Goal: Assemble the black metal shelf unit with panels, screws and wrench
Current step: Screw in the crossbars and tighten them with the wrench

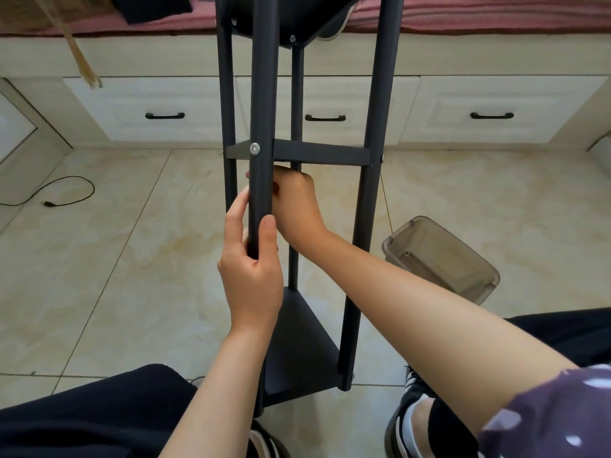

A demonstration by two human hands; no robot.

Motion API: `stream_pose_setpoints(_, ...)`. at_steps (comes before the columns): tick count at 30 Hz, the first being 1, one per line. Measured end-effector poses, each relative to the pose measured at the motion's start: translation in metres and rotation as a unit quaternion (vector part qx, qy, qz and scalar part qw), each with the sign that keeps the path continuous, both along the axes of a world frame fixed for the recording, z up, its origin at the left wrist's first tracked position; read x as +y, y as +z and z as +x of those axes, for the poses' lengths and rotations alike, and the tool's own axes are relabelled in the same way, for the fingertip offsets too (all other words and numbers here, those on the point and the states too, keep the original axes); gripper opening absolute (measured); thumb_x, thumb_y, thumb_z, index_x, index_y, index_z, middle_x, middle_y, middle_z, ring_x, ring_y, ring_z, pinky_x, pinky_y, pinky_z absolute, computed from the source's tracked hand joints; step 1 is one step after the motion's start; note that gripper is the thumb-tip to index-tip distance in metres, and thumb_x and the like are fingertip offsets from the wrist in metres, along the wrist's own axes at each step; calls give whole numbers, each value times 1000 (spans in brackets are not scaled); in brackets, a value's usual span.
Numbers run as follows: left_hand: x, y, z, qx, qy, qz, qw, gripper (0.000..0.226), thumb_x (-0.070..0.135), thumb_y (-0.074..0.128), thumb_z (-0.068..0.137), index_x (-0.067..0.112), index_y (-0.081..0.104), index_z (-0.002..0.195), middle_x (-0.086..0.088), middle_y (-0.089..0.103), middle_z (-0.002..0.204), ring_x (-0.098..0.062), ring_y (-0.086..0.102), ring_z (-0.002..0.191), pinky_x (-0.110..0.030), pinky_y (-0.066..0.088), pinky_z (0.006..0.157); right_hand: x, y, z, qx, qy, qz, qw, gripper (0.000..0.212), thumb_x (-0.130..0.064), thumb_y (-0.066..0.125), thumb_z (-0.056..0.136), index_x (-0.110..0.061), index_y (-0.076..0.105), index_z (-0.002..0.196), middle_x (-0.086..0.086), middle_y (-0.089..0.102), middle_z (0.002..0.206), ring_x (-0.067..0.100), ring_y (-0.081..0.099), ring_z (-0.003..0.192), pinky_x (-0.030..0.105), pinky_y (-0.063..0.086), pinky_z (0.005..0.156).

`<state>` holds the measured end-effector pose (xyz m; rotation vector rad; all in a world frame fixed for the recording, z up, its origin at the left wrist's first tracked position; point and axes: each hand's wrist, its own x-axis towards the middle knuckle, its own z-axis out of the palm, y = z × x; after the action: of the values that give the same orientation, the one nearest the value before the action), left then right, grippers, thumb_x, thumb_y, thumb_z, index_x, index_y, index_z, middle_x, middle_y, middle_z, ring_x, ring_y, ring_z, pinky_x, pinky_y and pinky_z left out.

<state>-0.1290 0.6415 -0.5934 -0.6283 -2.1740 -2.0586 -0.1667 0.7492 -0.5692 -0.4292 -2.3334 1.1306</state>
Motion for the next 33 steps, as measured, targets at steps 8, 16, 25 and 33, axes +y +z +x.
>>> stream_pose_setpoints(8, 0, -4, -1, -2, -6, -6, 1000, 44, 47, 51, 98, 38, 48, 142, -13, 64, 84, -6, 53, 59, -18, 42, 57, 9, 2, 21, -60, 23, -46, 997, 29, -20, 50, 101, -10, 61, 76, 2, 61, 64, 21, 60, 62, 35, 55, 64)
stream_pose_setpoints(16, 2, 0, 1, -3, 5, -17, 1000, 43, 45, 52, 99, 39, 48, 141, 18, 57, 71, -9, 48, 54, -22, 41, 52, 32, 27, 53, -168, 90, -49, 981, 35, -22, 41, 103, -18, 56, 72, 5, 60, 75, 22, 56, 70, 25, 45, 62)
stream_pose_setpoints(25, 2, 3, 4, -11, 4, -19, 1000, 43, 47, 52, 98, 43, 49, 140, 5, 46, 59, -30, 39, 54, -47, 37, 49, 34, 44, 52, -148, 104, -21, 983, 34, -22, 43, 103, -15, 64, 77, -1, 59, 71, 13, 56, 68, 19, 41, 61)
stream_pose_setpoints(33, 1, 5, 2, -15, 7, -13, 1000, 38, 44, 52, 99, 48, 49, 137, -6, 42, 60, -24, 38, 53, -42, 35, 48, 29, 37, 46, -108, 78, -25, 991, 28, -23, 50, 102, -11, 74, 94, -8, 58, 64, 6, 49, 53, 8, 39, 51)
